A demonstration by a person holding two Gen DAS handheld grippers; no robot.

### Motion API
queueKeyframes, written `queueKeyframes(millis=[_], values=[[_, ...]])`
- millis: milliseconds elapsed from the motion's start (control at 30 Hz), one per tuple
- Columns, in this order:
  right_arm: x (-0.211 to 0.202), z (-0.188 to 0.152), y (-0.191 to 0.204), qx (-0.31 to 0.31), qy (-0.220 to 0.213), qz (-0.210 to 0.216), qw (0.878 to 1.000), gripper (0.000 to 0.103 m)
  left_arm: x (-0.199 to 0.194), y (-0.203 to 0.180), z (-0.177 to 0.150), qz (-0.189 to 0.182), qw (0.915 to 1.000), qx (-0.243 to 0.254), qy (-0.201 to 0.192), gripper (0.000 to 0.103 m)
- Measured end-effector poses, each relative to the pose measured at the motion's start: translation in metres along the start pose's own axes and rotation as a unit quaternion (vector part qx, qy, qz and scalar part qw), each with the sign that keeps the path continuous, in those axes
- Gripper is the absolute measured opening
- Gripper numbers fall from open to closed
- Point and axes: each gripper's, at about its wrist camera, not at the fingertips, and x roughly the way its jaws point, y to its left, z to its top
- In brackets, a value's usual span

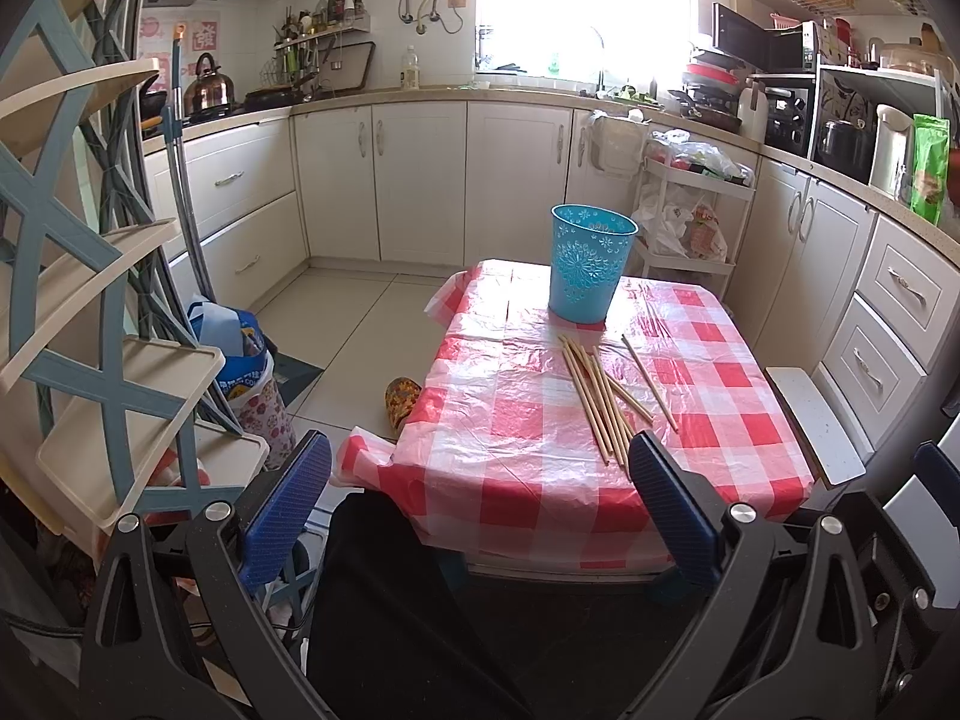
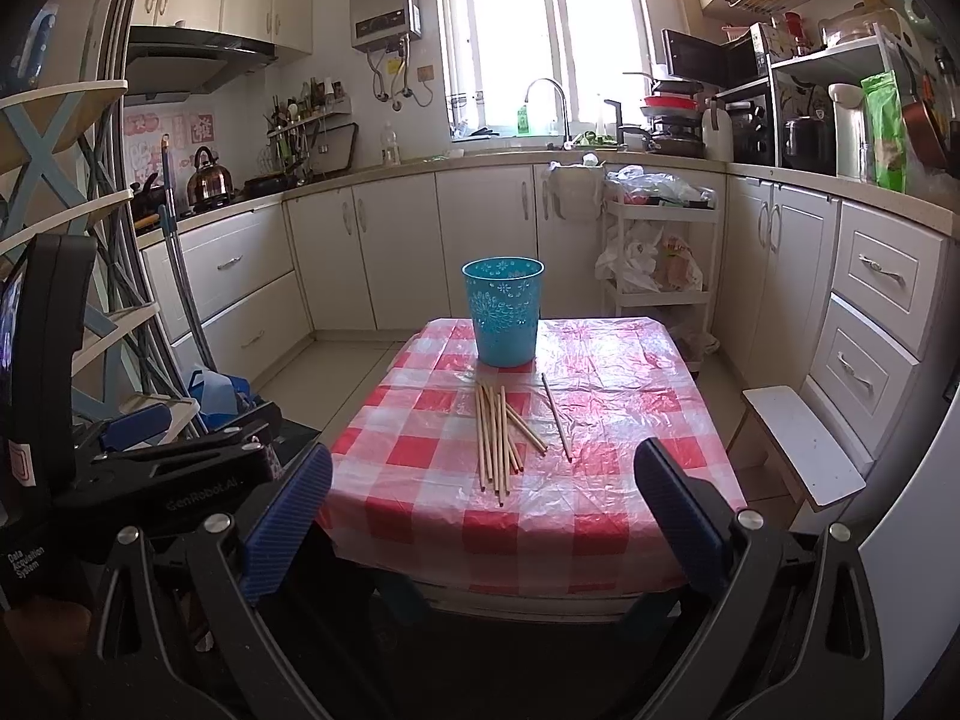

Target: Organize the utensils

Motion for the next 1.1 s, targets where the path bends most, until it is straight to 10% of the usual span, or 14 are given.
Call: queueKeyframes(millis=[1100], values=[[0.0028,-0.0020,0.0021,0.001,0.026,0.000,1.000,0.097,-0.0011,-0.0029,-0.0058,-0.002,1.0000,0.002,0.004,0.095]])
